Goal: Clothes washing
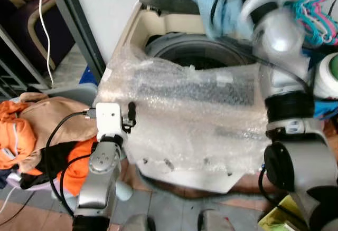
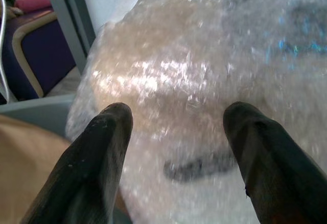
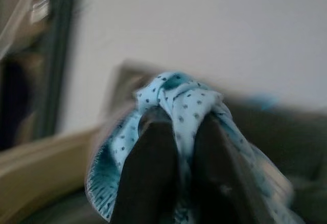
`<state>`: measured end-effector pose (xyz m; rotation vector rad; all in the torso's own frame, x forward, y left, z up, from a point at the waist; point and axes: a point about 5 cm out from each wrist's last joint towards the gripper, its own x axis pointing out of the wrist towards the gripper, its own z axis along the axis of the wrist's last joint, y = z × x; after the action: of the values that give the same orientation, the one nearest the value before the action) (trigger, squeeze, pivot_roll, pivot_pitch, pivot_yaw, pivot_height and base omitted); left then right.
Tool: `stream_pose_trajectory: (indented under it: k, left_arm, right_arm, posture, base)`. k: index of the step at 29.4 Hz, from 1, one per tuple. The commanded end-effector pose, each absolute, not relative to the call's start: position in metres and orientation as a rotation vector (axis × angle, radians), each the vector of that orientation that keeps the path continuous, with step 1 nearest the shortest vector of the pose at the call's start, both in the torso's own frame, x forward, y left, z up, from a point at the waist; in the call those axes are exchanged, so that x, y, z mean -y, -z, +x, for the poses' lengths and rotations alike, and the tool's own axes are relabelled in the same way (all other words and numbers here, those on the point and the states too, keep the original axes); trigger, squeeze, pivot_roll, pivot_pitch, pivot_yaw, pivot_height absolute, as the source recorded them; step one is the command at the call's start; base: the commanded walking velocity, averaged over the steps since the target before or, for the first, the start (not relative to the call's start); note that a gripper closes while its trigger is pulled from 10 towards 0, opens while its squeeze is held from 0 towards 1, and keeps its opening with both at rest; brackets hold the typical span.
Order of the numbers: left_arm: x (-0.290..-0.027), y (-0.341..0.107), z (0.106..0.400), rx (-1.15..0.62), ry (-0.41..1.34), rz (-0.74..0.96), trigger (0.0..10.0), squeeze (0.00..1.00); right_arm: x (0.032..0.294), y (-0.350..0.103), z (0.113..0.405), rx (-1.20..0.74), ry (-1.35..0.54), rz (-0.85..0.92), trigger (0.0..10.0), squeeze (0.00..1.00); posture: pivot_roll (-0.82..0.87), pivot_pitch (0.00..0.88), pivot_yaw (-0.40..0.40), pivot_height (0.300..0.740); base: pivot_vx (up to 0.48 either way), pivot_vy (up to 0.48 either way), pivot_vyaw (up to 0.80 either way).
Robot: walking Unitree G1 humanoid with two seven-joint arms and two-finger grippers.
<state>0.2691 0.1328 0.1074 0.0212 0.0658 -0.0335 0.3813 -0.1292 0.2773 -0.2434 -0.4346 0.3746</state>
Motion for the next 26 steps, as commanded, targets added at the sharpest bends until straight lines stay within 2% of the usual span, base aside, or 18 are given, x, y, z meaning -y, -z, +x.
stream_pose_trajectory:
  k: [1,4,8,9,11,16,23,26]
  left_arm:
    - [-0.133,-0.107,0.268,-0.077,0.036,0.032,10.0,0.0]
    - [-0.134,-0.107,0.268,-0.079,0.036,0.031,10.0,0.0]
    - [-0.134,-0.107,0.268,-0.075,0.036,0.026,10.0,0.0]
    - [-0.133,-0.107,0.269,-0.07,0.034,0.016,10.0,0.0]
    - [-0.133,-0.107,0.27,-0.071,0.032,0.014,10.0,0.0]
    - [-0.133,-0.108,0.271,-0.072,0.033,0.014,10.0,0.0]
    - [-0.133,-0.109,0.271,-0.067,0.03,0.014,10.0,0.0]
    - [-0.133,-0.108,0.271,-0.072,0.017,0.012,10.0,0.0]
  right_arm:
    - [0.11,-0.286,0.373,0.479,-0.471,-0.291,10.0,1.0]
    - [0.12,-0.255,0.366,0.358,-0.453,-0.304,10.0,1.0]
    - [0.125,-0.245,0.36,0.333,-0.439,-0.303,10.0,1.0]
    - [0.13,-0.232,0.345,0.326,-0.414,-0.289,10.0,1.0]
    - [0.13,-0.227,0.336,0.325,-0.405,-0.284,10.0,1.0]
    - [0.116,-0.219,0.314,0.37,-0.473,-0.416,10.0,1.0]
    - [0.117,-0.212,0.309,0.301,-0.393,-0.408,10.0,1.0]
    - [0.115,-0.208,0.3,0.294,-0.382,-0.354,10.0,1.0]
  posture:
    - [-0.02,0.059,0.071,0.74]
    - [-0.02,0.062,0.066,0.74]
    - [-0.03,0.066,0.065,0.74]
    - [-0.03,0.068,0.066,0.74]
    - [-0.03,0.067,0.068,0.74]
    - [-0.04,0.066,0.075,0.74]
    - [-0.03,0.059,0.065,0.74]
    - [-0.03,0.061,0.062,0.74]
  base:
    - [0.0,0.0,0.0]
    - [0.0,0.0,0.0]
    - [0.0,0.0,0.0]
    - [0.0,0.0,0.0]
    - [0.0,0.0,0.0]
    - [0.0,0.0,0.0]
    - [0.0,0.0,0.0]
    - [0.0,0.339,0.0]
